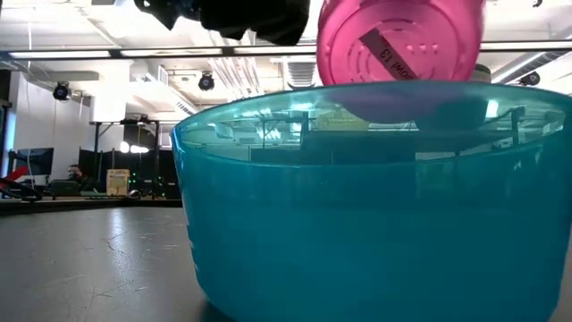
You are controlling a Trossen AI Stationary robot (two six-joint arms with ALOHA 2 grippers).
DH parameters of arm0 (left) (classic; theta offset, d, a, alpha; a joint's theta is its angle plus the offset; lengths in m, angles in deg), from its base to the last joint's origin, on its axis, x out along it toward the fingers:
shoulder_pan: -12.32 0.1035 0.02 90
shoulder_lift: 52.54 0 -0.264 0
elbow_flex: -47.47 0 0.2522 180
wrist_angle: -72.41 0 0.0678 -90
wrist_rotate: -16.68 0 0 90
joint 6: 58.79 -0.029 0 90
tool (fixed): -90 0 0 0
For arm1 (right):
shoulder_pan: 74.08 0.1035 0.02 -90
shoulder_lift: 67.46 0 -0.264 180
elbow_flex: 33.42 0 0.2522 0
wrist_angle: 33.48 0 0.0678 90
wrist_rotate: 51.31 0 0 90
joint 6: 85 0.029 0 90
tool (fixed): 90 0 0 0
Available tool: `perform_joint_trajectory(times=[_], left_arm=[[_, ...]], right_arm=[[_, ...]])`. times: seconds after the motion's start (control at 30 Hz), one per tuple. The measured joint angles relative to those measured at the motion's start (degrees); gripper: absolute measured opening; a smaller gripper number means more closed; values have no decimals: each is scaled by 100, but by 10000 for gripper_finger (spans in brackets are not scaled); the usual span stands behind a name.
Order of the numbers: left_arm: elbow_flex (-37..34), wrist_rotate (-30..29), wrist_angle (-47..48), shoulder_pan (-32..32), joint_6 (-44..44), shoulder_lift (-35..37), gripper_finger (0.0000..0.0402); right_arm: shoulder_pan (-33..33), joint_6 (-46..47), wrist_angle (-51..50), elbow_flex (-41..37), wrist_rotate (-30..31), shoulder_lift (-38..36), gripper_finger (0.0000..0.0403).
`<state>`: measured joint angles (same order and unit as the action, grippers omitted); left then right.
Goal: Place and stack bowls onto a shelf
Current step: Stack the red bowl on top of the yellow bowl on the shelf
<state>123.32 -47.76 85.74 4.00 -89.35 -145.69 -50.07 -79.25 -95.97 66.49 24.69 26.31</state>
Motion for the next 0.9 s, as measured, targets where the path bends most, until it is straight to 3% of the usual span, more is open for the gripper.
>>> perform_joint_trajectory(times=[0.1,0.37,0.7,0.9], left_arm=[[186,283,-3,-19,-45,-224,87],[549,295,-28,-20,-336,-623,87],[623,625,25,-11,-345,-670,86],[570,834,129,-11,-314,-670,56]], right_arm=[[-14,-105,20,8,1,3,8],[-6,-312,40,39,-25,3,8],[-107,-552,67,70,-101,3,8],[-191,-663,46,250,-107,-1,9]])
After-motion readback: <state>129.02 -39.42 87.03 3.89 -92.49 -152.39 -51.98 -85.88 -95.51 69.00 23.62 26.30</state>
